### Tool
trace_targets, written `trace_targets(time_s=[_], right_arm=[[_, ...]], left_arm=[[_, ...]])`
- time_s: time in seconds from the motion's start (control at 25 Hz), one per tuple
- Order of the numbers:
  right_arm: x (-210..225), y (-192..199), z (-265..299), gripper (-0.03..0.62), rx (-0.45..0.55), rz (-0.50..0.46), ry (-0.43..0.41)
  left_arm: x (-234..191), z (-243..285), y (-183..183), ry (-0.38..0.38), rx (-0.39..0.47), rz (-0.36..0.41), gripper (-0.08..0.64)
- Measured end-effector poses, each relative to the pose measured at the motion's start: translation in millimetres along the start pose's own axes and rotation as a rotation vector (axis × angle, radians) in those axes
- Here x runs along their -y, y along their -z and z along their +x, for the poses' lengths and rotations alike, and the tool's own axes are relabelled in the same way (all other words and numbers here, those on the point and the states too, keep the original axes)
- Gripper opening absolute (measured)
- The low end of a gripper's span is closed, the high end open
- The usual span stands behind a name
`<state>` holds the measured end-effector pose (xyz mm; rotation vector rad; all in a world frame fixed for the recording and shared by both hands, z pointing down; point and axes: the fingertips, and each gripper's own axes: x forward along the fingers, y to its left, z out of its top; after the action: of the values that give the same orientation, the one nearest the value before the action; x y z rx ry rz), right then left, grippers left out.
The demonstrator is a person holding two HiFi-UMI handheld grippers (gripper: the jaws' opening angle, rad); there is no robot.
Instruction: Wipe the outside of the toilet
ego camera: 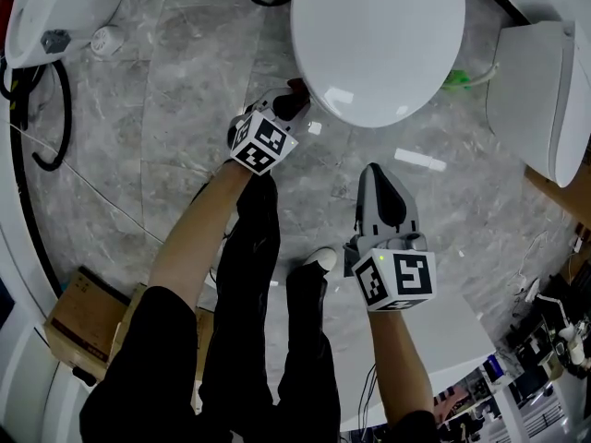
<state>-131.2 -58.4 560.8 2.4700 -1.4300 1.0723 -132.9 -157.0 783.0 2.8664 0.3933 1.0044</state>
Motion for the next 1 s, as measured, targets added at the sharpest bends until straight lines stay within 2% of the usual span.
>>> trace_targets(time_s=[0.12,0.4,0.64,0.84,1.0], right_arm=[[8.7,3.0,-10.9,-0.002,0.001,0.005,0.011],[34.3,15.7,-38.2,-0.002,-0.008,0.012,0.053],[49.4,18.3,-53.2,-0.002,-0.008,0.028,0.1],[55.8,13.4,-56.3,-0.002,-0.003,0.028,0.11],[45.5,6.6,-46.6,-0.002,-0.022,-0.005,0.073]], left_arm=[[21.8,4.4,2.6,0.018,-0.009,0.009,0.054],[42.8,10.7,4.0,-0.011,0.0,-0.051,0.055],[80.9,22.8,-4.4,0.052,0.009,-0.045,0.055],[77.5,19.2,-2.2,0.033,0.026,-0.083,0.055],[54.2,4.1,4.9,-0.026,0.032,-0.142,0.055]])
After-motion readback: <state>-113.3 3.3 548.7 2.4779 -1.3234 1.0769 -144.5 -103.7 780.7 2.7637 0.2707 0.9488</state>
